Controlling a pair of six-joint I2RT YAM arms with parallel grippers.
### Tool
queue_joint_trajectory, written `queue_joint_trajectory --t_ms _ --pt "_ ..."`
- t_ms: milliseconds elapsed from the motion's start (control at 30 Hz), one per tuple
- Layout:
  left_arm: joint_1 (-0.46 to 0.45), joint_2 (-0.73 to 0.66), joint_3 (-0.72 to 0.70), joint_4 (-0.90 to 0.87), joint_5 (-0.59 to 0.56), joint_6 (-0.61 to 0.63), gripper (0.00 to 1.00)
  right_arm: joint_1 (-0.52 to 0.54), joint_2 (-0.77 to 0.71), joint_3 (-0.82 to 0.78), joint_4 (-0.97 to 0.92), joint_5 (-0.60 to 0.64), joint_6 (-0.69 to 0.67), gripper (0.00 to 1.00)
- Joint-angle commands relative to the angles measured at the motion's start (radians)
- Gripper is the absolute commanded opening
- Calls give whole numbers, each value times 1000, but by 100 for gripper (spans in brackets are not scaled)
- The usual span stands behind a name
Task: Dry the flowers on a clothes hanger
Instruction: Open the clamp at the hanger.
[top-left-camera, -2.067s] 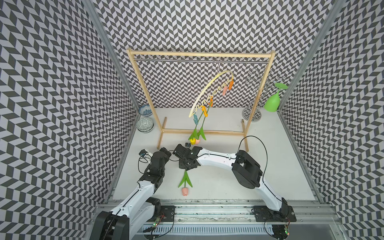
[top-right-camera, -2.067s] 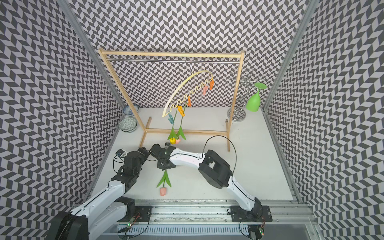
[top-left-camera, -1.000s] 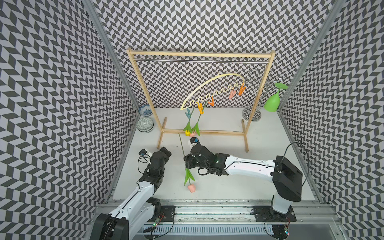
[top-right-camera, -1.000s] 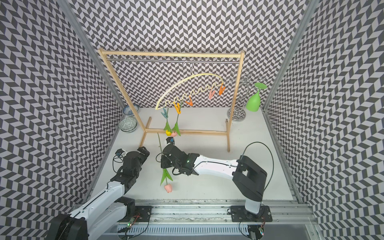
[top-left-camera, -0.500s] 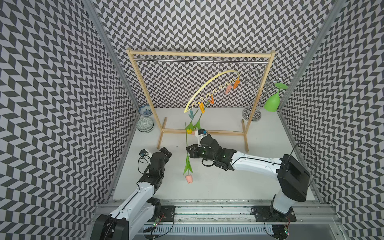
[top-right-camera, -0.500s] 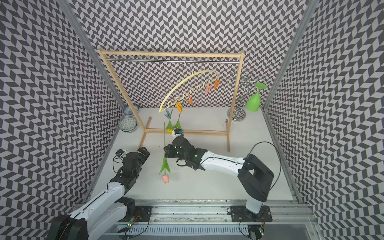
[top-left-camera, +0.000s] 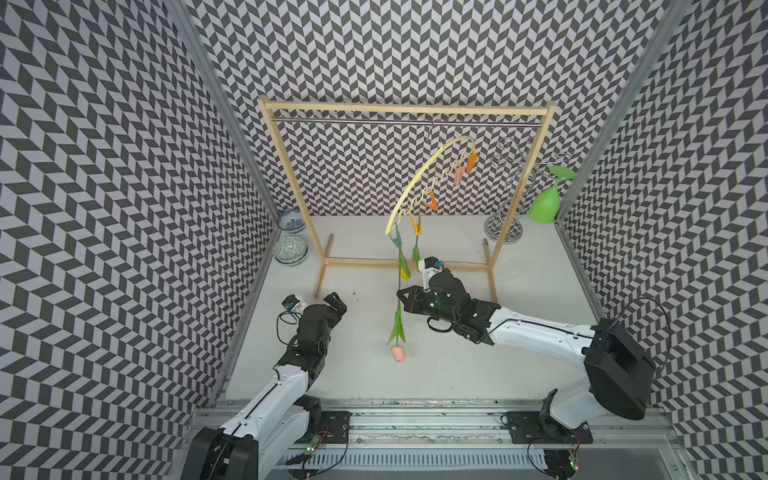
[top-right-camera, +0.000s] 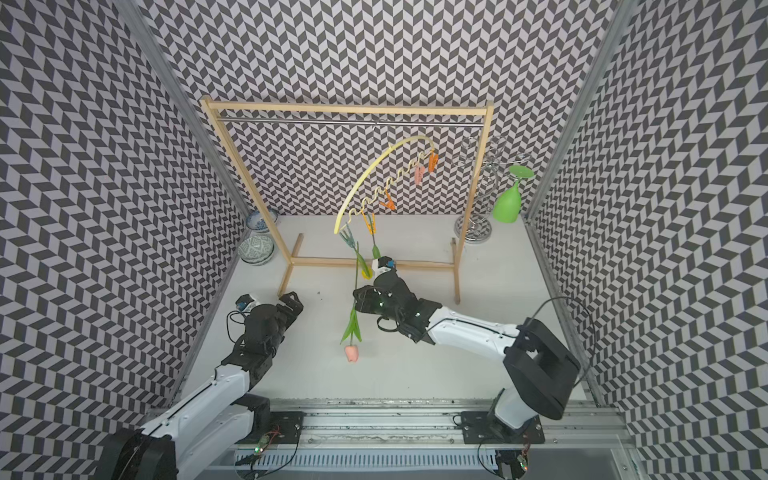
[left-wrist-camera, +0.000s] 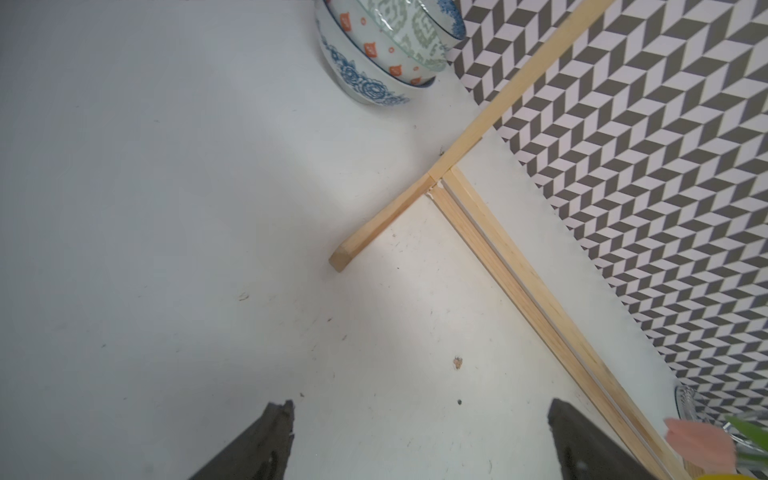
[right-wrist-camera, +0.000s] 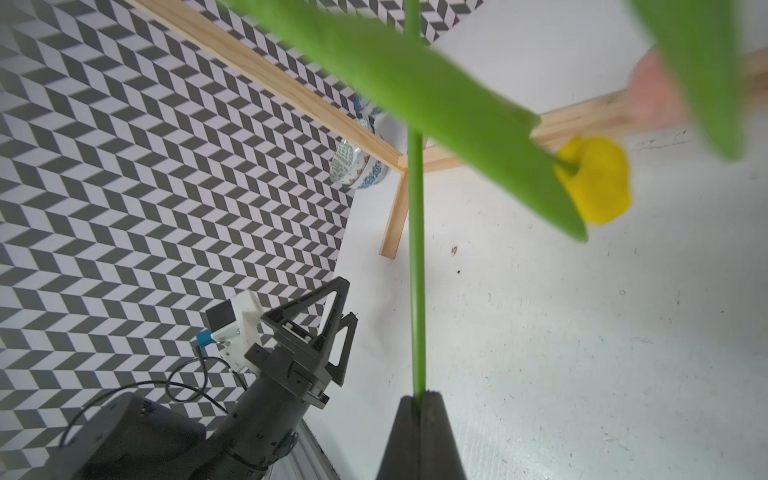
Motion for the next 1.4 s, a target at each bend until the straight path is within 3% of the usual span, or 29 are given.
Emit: queue_joint_trajectory --t_ms 0,133,367,700,933,1367 --pt "5 -26 -43 174 197 119 100 -4 -61 -10 -10 50 -42 0" --pt "3 -15 -72 369 427 178 100 -12 -117 -32 -39 76 -58 0" --pt "-15 42 -9 521 617 134 100 -30 -201 -75 -70 96 -80 0" --pt "-162 198 281 512 633 217 100 -59 -291 -126 -102 150 -80 0" --pt "-174 365 438 636 721 256 94 -77 -373 -166 -112 195 -84 0" --pt "-180 648 836 521 890 408 83 -89 -360 -103 -151 126 -190 0"
